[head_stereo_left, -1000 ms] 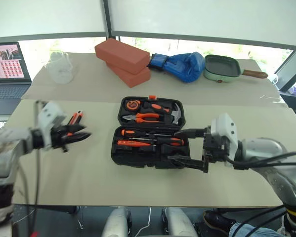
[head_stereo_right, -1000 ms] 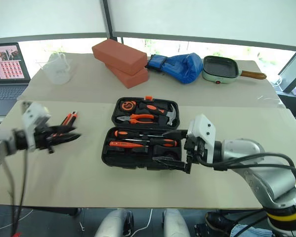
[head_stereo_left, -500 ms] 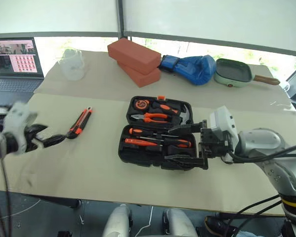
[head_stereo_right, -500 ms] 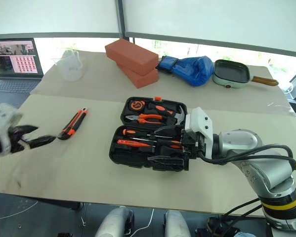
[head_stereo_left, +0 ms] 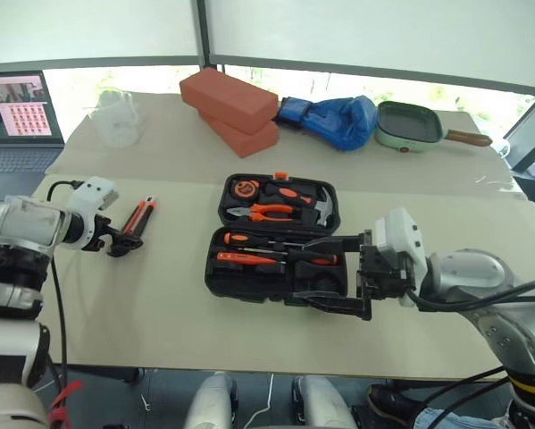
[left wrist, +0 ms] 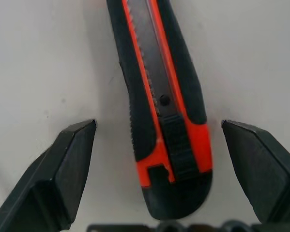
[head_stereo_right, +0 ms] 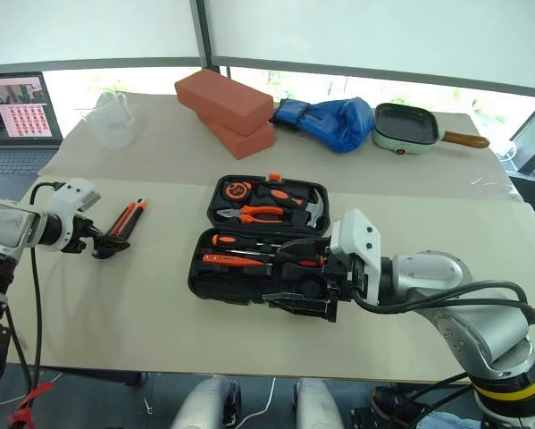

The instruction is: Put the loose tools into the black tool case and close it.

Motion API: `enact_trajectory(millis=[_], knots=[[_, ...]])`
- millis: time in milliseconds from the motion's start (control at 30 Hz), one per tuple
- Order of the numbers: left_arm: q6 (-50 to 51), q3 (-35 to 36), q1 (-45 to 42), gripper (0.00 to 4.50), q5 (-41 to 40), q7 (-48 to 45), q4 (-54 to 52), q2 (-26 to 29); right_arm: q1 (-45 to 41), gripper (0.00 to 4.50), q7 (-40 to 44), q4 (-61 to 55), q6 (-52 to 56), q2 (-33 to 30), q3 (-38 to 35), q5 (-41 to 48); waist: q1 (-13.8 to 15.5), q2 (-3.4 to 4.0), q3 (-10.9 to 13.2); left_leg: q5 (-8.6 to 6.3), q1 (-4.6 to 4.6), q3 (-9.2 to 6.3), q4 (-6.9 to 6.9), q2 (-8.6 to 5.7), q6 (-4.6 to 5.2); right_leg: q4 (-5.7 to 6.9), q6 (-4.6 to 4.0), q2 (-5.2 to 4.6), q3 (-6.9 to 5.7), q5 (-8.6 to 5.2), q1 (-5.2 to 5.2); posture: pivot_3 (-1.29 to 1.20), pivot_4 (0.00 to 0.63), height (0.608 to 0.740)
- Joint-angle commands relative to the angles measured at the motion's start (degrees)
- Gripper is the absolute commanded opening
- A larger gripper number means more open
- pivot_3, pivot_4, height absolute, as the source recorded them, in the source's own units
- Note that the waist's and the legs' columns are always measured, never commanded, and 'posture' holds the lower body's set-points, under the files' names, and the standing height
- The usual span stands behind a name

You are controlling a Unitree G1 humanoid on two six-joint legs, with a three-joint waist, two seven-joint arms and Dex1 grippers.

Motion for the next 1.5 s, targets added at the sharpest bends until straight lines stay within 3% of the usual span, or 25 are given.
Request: enact_trajectory(millis=[33, 67, 167, 333, 500, 600, 767, 1100, 1500], knots=[[-2.21, -0.42, -2.03, 4.43, 2.26, 0.09, 5.12, -1.98, 0.66, 4.50, -0.97, -2.17, -1.13, 0.05, -1.69, -0.65, 0.27, 0.01, -0.01, 0.00, 0.02, 0.00, 0.01, -0.01, 0.00, 0.00, 0.01, -0.02, 0.00, 0.00, 0.03, 0.00, 0.150, 0.738], [-2.71, -0.11, -2.38, 4.43, 2.40, 0.27, 6.19, -2.72, 0.92, 4.50, -0.93, -2.42, -1.23, -0.05, -1.79, -0.77, 0.41, 0.01, -0.01, 0.00, 0.03, 0.00, 0.01, -0.04, 0.00, 0.00, 0.02, -0.05, 0.00, -0.01, 0.04, 0.00, 0.150, 0.738], [-4.39, 1.20, -3.50, 3.77, 2.73, 1.10, 8.84, -4.34, 1.15, 4.50, -0.65, -2.47, -1.39, -0.27, -2.25, -0.87, 0.81, 0.07, -0.05, 0.00, 0.07, 0.00, 0.02, -0.05, 0.01, 0.02, 0.04, -0.10, 0.00, -0.01, 0.08, 0.00, 0.150, 0.738], [-6.13, 2.90, -4.32, 1.84, 3.05, 0.25, 9.68, -5.41, 1.70, 4.50, 0.20, -2.11, -1.87, -0.91, -3.18, -1.60, 1.06, 0.07, -0.05, 0.00, 0.05, -0.02, 0.06, -0.09, 0.02, 0.03, 0.12, -0.20, 0.00, -0.02, 0.10, 0.00, 0.150, 0.738], [-13.63, 8.65, -4.19, 1.79, -2.03, -4.83, 0.58, -5.35, 3.39, 4.50, -0.07, -2.60, -1.69, -1.39, -4.63, -1.61, 1.28, -0.08, 0.04, 0.01, -0.09, -0.08, 0.12, -0.07, 0.02, 0.02, 0.13, -0.21, -0.10, -0.02, 0.05, 0.00, 0.150, 0.738], [-14.33, 10.28, -2.62, 1.79, -7.53, -11.29, -12.74, -5.13, 5.05, 4.50, -0.46, -3.36, -1.25, -1.77, -5.86, -1.10, 1.06, -0.21, 0.11, 0.01, -0.17, -0.11, 0.16, -0.02, 0.02, 0.01, 0.12, -0.21, -0.11, -0.01, 0.01, 0.00, 0.150, 0.738], [-20.59, 2.71, 2.19, 1.79, -9.94, -22.91, -35.83, -4.06, 10.66, 4.50, -0.43, -5.34, -0.71, -3.40, -9.23, -0.67, 0.91, -0.16, 0.08, -0.05, -0.18, -0.12, 0.07, -0.03, 0.10, 0.00, 0.14, -0.25, -0.09, 0.00, 0.07, 0.00, 0.150, 0.738], [-20.80, -14.18, 3.74, 1.79, -1.03, -26.46, -43.19, -5.33, 15.08, 4.50, -2.86, -8.20, -0.52, -3.75, -11.38, -0.45, 0.52, -0.10, 0.05, -0.03, 0.01, 0.01, 0.10, -0.06, 0.07, -0.05, 0.13, 0.01, 0.19, -0.01, 0.09, 0.00, 0.150, 0.738], [-23.22, -18.34, 4.23, 1.79, 4.36, -25.28, -38.99, -9.66, 16.00, 4.50, -5.36, -9.16, -0.83, -3.43, -12.02, -0.10, 0.82, -0.09, 0.04, -0.03, 0.00, -0.01, 0.12, -0.07, 0.08, -0.06, 0.15, -0.01, 0.20, -0.01, 0.11, 0.00, 0.150, 0.738]])
